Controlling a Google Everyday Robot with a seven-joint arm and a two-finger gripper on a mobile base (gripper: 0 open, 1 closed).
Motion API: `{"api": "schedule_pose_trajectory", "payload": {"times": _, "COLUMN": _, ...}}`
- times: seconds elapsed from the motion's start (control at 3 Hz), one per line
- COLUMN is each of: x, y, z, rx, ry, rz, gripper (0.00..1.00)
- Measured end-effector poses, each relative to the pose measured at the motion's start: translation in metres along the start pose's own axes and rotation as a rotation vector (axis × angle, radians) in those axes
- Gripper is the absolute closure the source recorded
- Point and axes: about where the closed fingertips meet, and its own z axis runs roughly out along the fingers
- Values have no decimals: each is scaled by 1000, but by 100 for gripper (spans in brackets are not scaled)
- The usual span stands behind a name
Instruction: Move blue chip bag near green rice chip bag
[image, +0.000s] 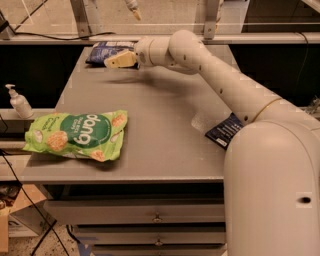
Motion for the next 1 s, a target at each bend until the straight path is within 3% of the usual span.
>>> {"api": "schedule_pose_trajectory", "payload": {"times": 0.33, "x": 13, "y": -7, "z": 9, "rx": 31, "ry": 27, "rz": 13, "gripper": 0}}
{"api": "schedule_pose_trajectory", "payload": {"times": 0.67, "x": 26, "y": -13, "z": 13, "rx": 50, "ry": 63, "rz": 35, "gripper": 18}}
{"api": "schedule_pose_trajectory", "payload": {"times": 1.0, "x": 36, "y": -16, "z": 15, "rx": 47, "ry": 82, "rz": 54, "gripper": 42}}
